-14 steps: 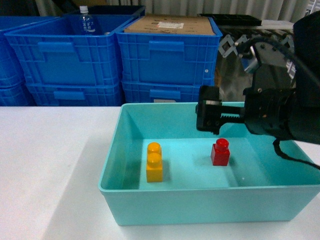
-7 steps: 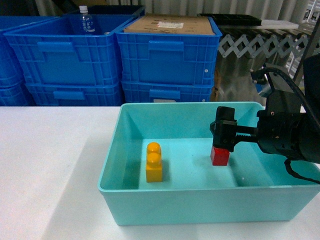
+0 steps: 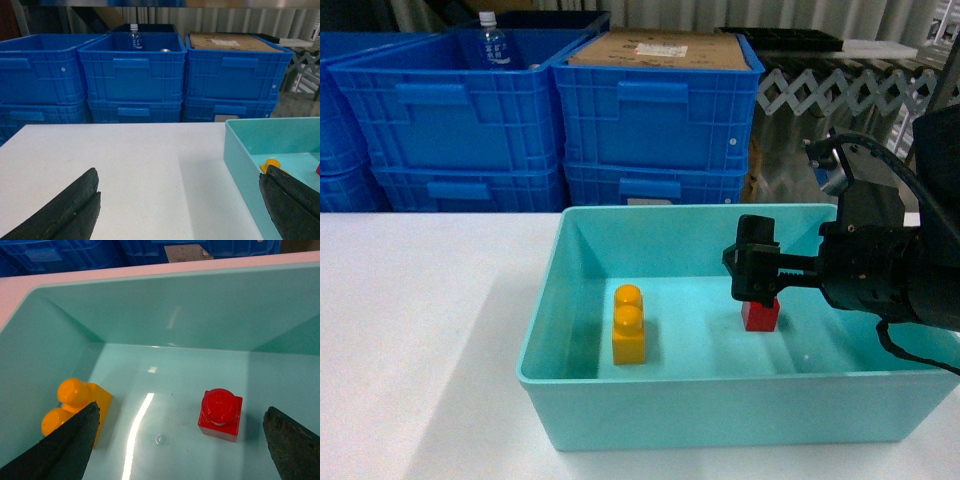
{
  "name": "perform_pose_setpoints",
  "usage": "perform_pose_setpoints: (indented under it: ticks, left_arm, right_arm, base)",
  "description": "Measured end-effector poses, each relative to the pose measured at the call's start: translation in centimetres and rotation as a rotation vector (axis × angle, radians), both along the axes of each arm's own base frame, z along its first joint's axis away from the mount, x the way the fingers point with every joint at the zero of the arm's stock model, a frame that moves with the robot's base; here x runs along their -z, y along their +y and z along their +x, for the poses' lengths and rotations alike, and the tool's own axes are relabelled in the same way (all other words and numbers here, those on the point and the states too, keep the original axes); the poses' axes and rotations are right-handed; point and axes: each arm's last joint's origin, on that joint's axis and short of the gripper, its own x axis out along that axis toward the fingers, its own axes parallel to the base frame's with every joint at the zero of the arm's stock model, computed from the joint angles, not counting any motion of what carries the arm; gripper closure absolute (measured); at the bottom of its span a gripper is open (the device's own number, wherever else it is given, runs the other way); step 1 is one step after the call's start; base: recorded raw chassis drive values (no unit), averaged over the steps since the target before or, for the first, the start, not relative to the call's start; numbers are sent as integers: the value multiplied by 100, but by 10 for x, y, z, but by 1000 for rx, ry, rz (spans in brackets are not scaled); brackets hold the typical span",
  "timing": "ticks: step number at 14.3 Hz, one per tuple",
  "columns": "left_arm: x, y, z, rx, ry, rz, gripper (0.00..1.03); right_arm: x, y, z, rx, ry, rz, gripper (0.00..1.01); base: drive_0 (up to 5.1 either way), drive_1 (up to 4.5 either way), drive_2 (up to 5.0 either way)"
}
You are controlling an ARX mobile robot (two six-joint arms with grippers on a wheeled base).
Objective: Pick red block from blue box to shelf
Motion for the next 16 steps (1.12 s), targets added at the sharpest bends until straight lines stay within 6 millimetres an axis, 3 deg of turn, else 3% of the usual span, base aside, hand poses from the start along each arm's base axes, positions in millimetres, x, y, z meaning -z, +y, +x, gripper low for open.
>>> perform_pose_setpoints:
  ticks: [10,16]
  left_arm:
    - [0,0,0,1,0,0,5]
    - [0,0,0,1,0,0,5]
  right_arm:
    - [0,-14,2,-5,-33,-24,3]
    - [-2,-10,1,-24,-39,-16,3]
  base:
    - [0,0,0]
    - [0,0,0]
